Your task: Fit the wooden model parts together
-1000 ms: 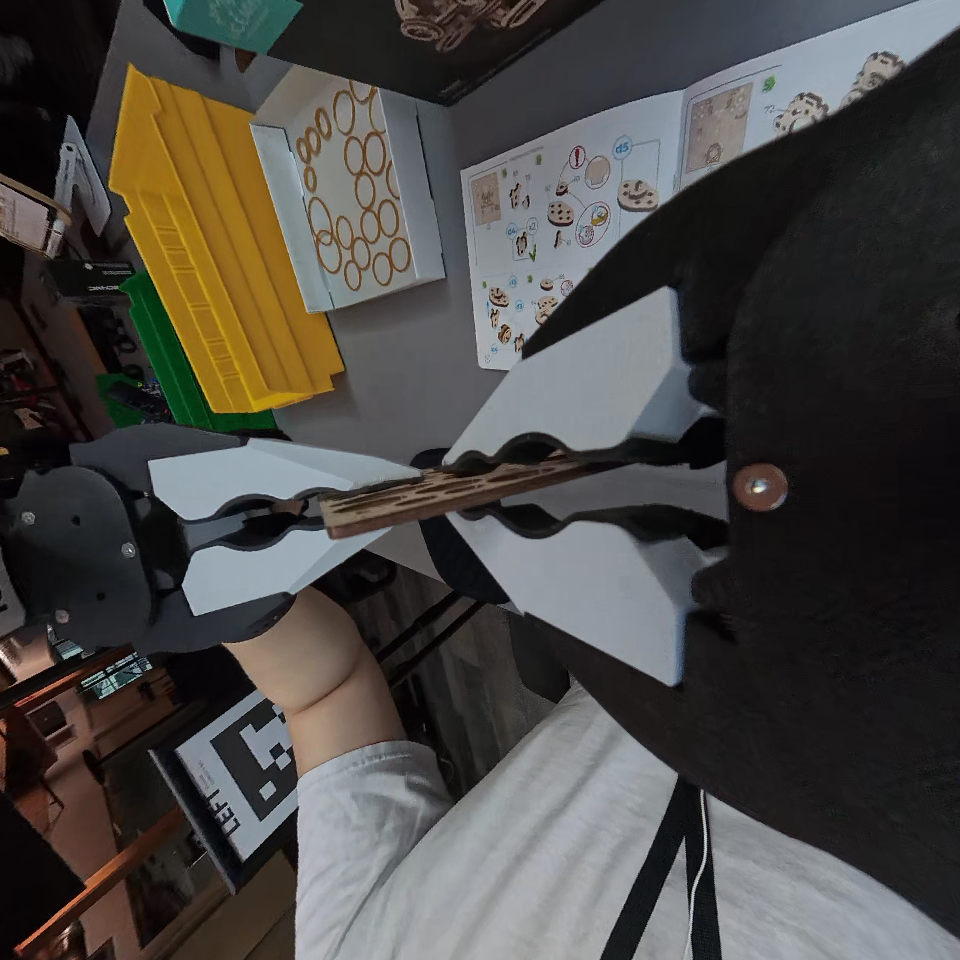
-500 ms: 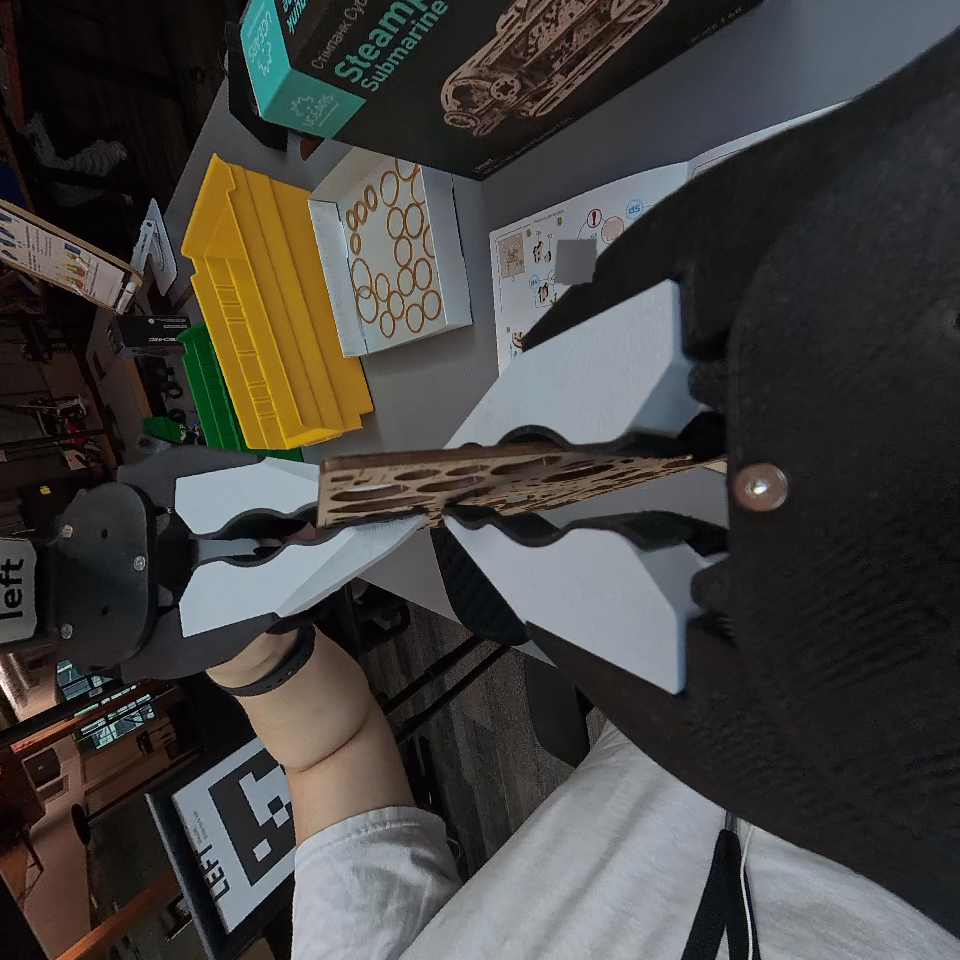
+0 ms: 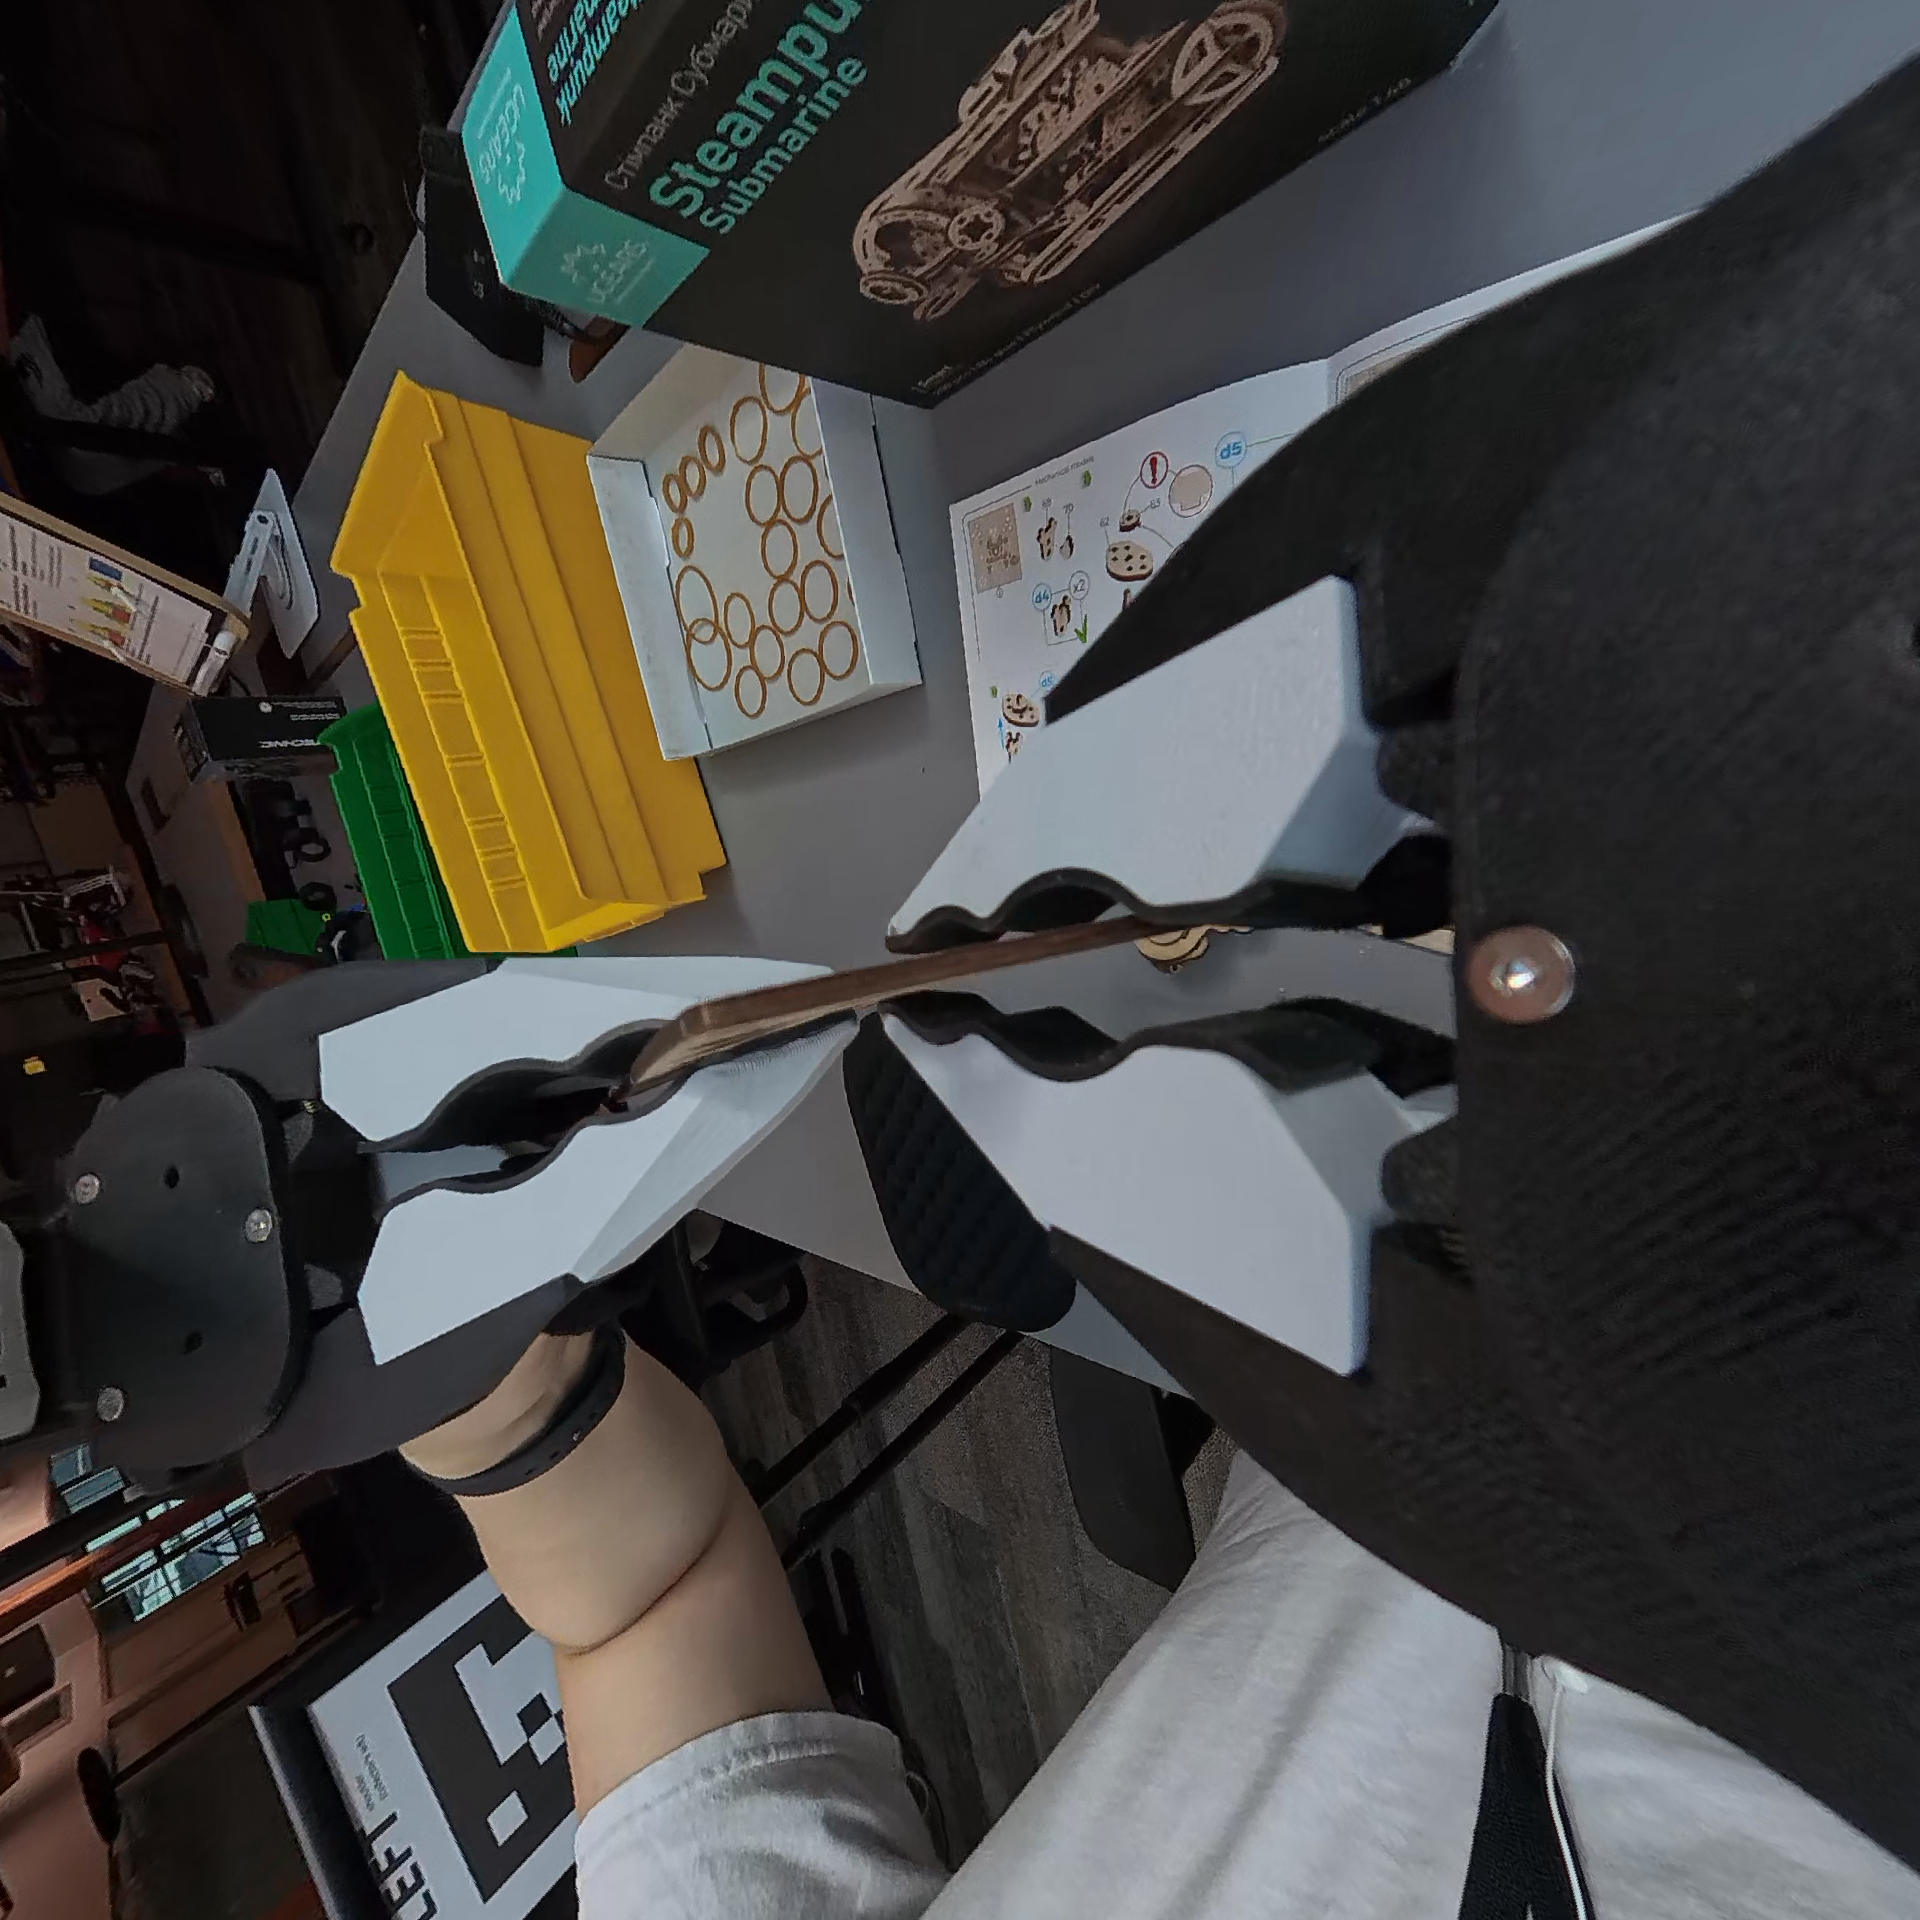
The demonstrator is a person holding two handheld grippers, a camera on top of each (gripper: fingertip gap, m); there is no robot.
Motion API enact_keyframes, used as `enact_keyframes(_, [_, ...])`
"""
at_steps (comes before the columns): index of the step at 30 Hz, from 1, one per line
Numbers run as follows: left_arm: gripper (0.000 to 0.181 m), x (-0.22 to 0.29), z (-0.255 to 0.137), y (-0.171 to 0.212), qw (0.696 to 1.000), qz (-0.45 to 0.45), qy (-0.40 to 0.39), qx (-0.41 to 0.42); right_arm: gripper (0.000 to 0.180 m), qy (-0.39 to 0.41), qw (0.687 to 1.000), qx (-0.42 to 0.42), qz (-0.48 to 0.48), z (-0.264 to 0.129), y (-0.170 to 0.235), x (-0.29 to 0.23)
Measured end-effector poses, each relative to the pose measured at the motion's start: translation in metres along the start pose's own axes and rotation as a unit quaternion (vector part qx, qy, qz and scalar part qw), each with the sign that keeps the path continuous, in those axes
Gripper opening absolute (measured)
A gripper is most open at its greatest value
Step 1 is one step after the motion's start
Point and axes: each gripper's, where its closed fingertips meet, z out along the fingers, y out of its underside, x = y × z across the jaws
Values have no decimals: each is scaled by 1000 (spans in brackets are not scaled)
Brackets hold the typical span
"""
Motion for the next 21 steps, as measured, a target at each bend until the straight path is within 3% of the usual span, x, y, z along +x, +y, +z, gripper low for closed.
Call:
enact_keyframes(5, [1,-1,0,-1,1000,17,-2,16,6,1,1000,2,-26,0,0,1])
enact_keyframes(8, [0,8,-7,-13,999,5,24,49,22,-24,998,51,-24,-11,-16,-5])
enact_keyframes(10, [0,5,-22,-28,995,-11,17,100,42,-1,987,149,-56,-36,-47,-3])
enact_keyframes(12, [1,-3,-41,-40,987,-36,-1,158,36,60,964,241,-99,-74,-77,-1])
enact_keyframes(15, [1,-18,-68,-51,964,-67,-49,253,10,91,948,268,-143,-95,-95,-23])
enact_keyframes(16, [1,-20,-77,-55,951,-75,-62,292,5,77,955,256,-129,-89,-96,-32])
enact_keyframes(18, [1,-16,-91,-62,923,-85,-64,370,9,33,968,245,-49,-63,-91,-42])
enact_keyframes(21, [0,-3,-99,-65,878,-102,-52,466,19,-4,948,306,83,-34,-86,-35])
